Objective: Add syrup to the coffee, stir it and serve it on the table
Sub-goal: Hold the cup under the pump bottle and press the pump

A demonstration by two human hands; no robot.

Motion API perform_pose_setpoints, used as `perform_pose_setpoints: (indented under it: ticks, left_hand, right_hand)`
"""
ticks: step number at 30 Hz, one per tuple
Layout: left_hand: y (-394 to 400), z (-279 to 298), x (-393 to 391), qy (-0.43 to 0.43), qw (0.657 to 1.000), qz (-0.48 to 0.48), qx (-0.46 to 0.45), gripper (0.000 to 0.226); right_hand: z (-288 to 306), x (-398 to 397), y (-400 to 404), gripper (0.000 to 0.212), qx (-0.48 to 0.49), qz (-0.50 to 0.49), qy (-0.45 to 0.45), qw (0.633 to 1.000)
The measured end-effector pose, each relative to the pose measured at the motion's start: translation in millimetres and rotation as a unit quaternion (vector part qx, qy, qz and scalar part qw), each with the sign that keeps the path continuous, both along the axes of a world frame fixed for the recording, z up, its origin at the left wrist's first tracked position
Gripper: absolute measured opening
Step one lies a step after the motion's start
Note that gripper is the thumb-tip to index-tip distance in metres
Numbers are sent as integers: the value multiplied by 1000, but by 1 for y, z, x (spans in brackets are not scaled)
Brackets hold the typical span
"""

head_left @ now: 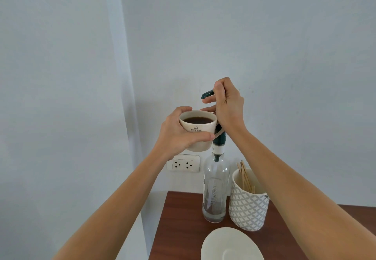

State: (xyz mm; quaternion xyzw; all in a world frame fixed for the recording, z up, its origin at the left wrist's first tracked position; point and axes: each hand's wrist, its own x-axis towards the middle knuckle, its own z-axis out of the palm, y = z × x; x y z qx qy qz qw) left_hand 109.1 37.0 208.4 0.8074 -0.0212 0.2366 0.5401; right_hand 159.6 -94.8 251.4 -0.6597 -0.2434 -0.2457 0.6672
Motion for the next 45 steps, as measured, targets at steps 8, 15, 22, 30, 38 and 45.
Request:
perform_pose_setpoints:
  ticks: [8, 15, 22, 30, 38, 45]
  left_hand:
    - [-1, -3, 1, -1, 1000, -3, 0, 102]
    - [-1, -4, 1, -2, 1000, -3, 2, 104]
    - [0, -3, 1, 1, 1000, -2, 3, 108]
    - [0, -3, 2, 5, 1000, -2, -2, 107]
    - [0, -3, 1, 8, 1000, -1, 0, 108]
    - [0, -3, 0, 9, 1000, -1, -3, 109]
  right_hand:
    - [-3, 4, 0, 28, 2, -4, -21, 1000]
    - [-8, 6, 1, 28, 10, -9, -30, 999]
    - [-9, 9, 2, 31, 14, -13, -34, 999]
    - [-10, 10, 2, 30, 21, -18, -42, 999]
    - [-12, 11, 2, 29, 22, -17, -47, 999]
    - [-12, 12, 3, 27, 19, -22, -50, 998]
